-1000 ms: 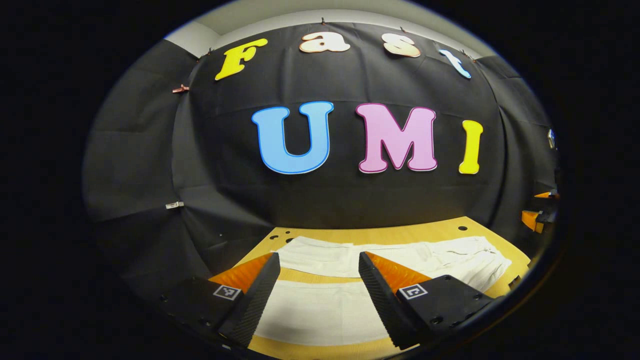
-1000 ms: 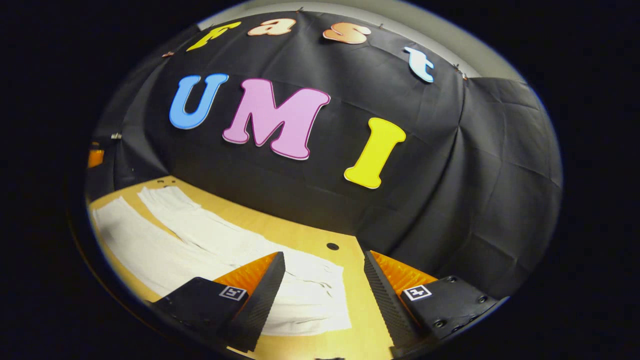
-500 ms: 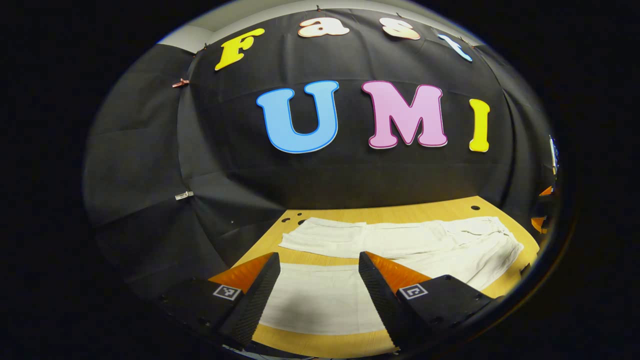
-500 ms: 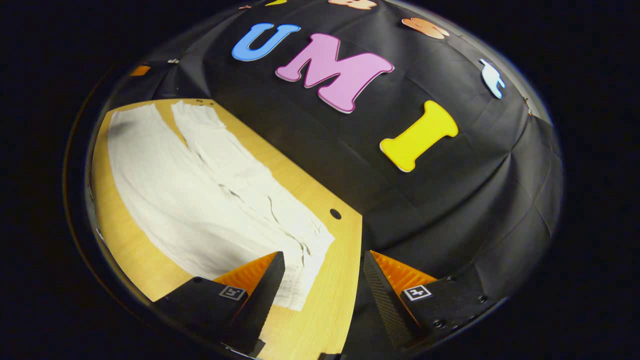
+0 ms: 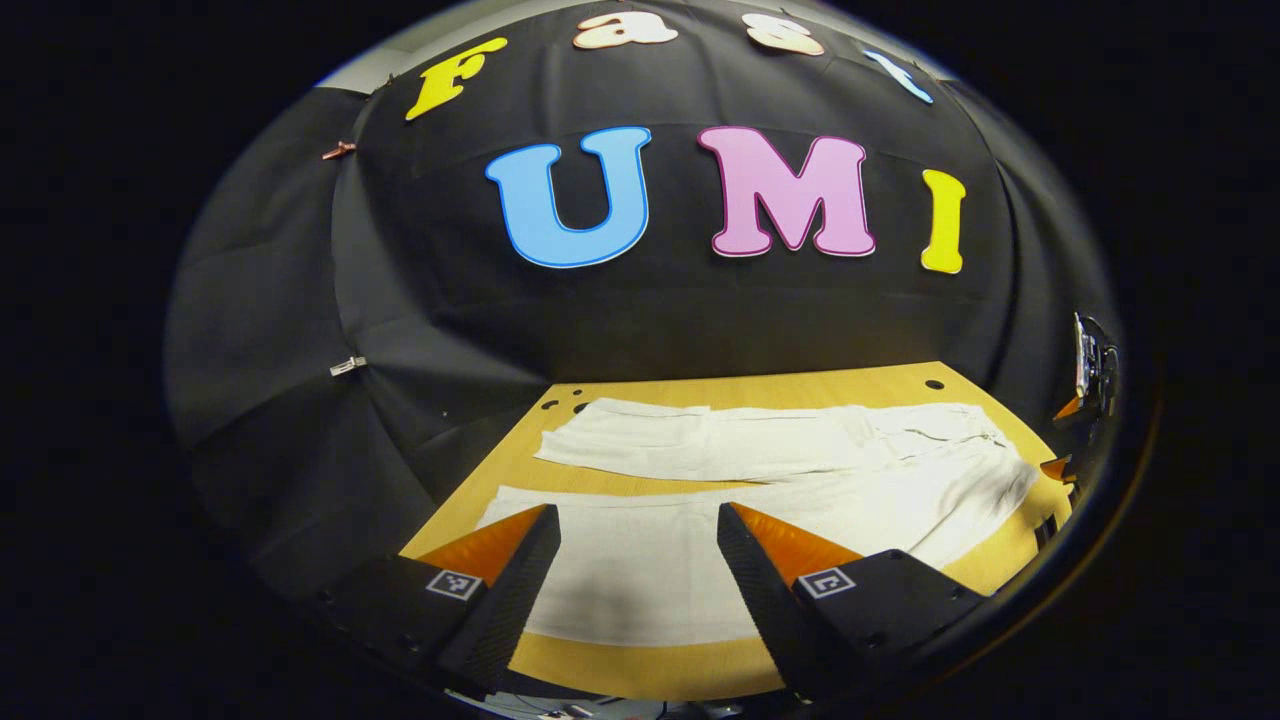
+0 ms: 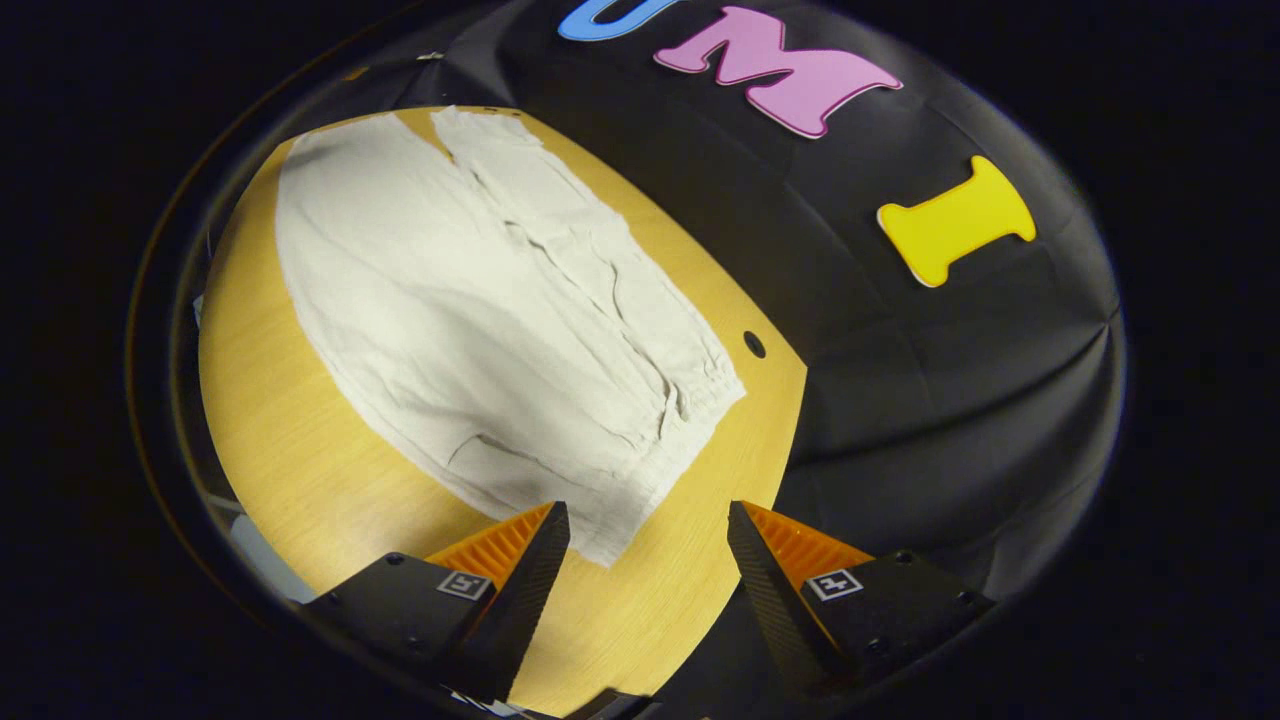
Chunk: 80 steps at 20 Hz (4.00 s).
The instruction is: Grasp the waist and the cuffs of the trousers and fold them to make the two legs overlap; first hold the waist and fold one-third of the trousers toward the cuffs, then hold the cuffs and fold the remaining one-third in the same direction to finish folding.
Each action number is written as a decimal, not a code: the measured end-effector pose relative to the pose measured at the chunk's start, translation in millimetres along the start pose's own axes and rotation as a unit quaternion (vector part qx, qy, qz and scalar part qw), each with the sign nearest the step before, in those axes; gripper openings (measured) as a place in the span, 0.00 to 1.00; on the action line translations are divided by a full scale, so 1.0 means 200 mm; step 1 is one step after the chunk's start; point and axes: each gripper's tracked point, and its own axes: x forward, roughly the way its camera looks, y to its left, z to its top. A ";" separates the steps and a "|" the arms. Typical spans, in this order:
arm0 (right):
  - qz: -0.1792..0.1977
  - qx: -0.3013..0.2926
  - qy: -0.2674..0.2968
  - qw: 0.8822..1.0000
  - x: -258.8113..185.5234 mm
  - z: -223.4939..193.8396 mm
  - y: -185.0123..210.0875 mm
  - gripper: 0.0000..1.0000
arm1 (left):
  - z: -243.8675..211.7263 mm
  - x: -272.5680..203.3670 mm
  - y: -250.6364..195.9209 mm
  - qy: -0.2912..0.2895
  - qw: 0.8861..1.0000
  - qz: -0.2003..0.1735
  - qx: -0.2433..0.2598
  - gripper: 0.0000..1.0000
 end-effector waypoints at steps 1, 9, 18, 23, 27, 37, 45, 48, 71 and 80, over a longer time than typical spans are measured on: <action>0.018 -0.008 0.009 1.000 0.02 -0.04 0.02 0.98 | 0.00 0.00 -0.01 0.002 1.000 0.003 0.003 0.99; 0.086 -0.088 0.043 0.992 0.19 -0.17 0.10 0.98 | -0.07 0.05 -0.14 0.030 1.000 0.007 0.000 0.99; 0.146 -0.162 0.108 0.970 0.28 -0.13 0.19 0.77 | -0.07 0.14 -0.22 0.037 0.999 0.003 0.000 0.99; 0.173 -0.114 0.150 0.967 0.28 -0.13 0.22 0.62 | -0.12 0.13 -0.16 0.046 0.999 0.009 -0.021 0.99; 0.150 -0.134 0.166 0.965 0.34 -0.12 0.21 0.30 | -0.17 0.12 -0.05 0.061 0.997 0.026 -0.035 0.99; 0.147 -0.129 0.178 0.964 0.34 -0.11 0.20 0.07 | -0.32 0.11 0.34 0.090 0.994 0.054 0.016 0.98; 0.144 -0.167 0.172 0.960 0.33 -0.11 0.19 0.07 | -0.76 0.12 0.80 0.199 0.952 -0.019 0.233 0.96; 0.146 -0.161 0.179 0.960 0.33 -0.12 0.19 0.07 | -0.89 0.12 0.89 0.229 0.912 -0.054 0.337 0.96; 0.138 -0.171 0.163 0.962 0.34 -0.12 0.18 0.06 | -1.13 0.63 1.06 0.238 0.766 -0.160 0.576 0.09; 0.071 -0.071 0.125 0.987 0.23 0.05 0.01 0.06 | -0.66 0.73 0.97 0.163 0.855 -0.082 0.486 0.06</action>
